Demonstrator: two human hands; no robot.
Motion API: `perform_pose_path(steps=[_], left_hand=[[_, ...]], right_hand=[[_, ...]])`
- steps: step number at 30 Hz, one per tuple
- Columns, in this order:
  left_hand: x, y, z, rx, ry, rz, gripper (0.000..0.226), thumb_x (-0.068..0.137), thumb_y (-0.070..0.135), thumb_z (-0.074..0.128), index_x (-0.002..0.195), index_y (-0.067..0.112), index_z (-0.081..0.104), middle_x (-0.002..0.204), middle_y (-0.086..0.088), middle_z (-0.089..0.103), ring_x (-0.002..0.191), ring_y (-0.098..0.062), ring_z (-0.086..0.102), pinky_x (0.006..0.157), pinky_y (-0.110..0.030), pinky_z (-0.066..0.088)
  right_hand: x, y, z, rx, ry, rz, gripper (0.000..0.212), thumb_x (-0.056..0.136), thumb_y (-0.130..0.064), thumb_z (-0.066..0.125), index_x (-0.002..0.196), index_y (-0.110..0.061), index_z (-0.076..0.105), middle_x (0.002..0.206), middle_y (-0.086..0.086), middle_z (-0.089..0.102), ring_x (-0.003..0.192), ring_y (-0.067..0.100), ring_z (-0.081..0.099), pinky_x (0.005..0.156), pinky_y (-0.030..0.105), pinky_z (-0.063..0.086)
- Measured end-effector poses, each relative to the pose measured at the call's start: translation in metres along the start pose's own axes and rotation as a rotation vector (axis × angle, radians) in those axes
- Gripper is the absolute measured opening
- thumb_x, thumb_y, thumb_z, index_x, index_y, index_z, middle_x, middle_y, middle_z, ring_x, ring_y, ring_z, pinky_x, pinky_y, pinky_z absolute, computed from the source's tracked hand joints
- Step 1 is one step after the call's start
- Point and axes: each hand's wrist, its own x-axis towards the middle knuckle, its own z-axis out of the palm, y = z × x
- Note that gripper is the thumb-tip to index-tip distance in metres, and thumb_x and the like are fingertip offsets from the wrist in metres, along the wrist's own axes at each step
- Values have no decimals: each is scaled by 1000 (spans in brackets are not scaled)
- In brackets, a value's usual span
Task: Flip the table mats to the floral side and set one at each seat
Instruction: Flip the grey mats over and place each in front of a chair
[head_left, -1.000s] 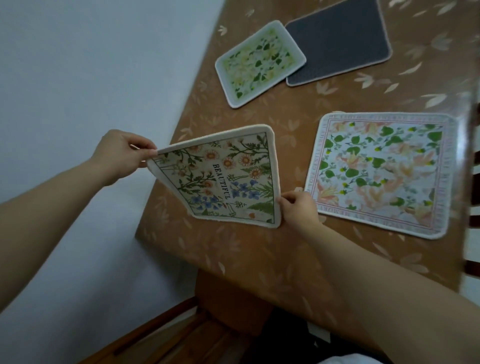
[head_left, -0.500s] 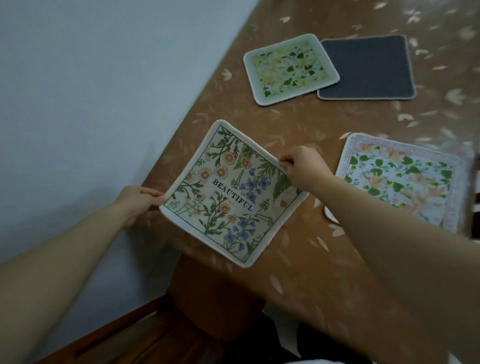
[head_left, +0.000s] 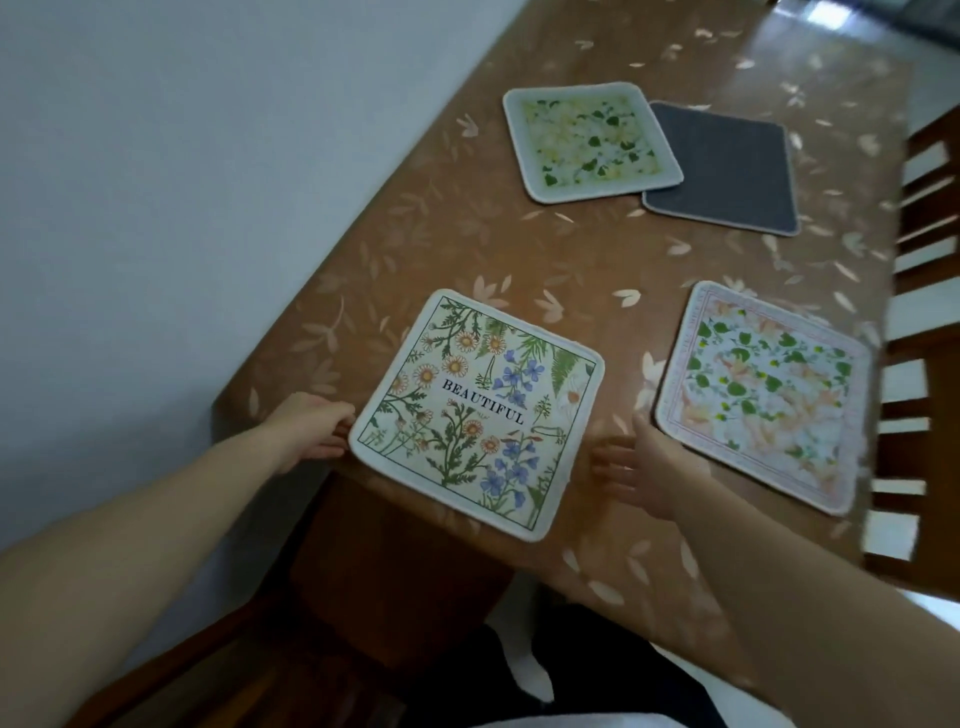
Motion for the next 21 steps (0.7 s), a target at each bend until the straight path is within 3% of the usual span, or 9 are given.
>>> perform_pose_path(steps=[3,7,12,18,21], left_hand=[[1,4,-4,41,-31,-32,34,96,33,64,95,0,74,94,-17,79,80,-27,77,57,-30,61],[-3,12,-9,119,-108,-57,48,99,45,57,99,1,75,88,-14,80,85,-29,77,67,-35,62],[-6,32,-10,259,-181,-35,62,102,59,41,104,5,73,96,-12,78,91,-28,74,71,-36,58],[0,56,15,64,-197,79,68,102,62,34,130,5,61,120,-10,67,110,-25,63,94,-44,52],[1,57,25,83,-161,82,72,99,67,33,130,8,61,124,-9,64,119,-26,58,107,-51,46]], right_hand=[[-1,17,11,39,-65,8,70,102,-67,34,125,-7,63,118,15,74,101,33,71,82,47,55],[-3,15,22,43,-30,-15,70,103,-65,33,120,-5,64,110,18,74,102,39,70,96,54,54],[-8,11,24,14,-7,-17,69,105,-63,32,119,-4,64,108,18,75,98,37,71,76,46,56],[-11,16,30,18,-2,-22,62,106,-58,36,117,-4,64,113,18,71,101,37,69,89,51,55],[-13,19,34,23,-8,-25,59,106,-57,38,114,-5,65,109,18,72,99,37,69,87,50,55]])
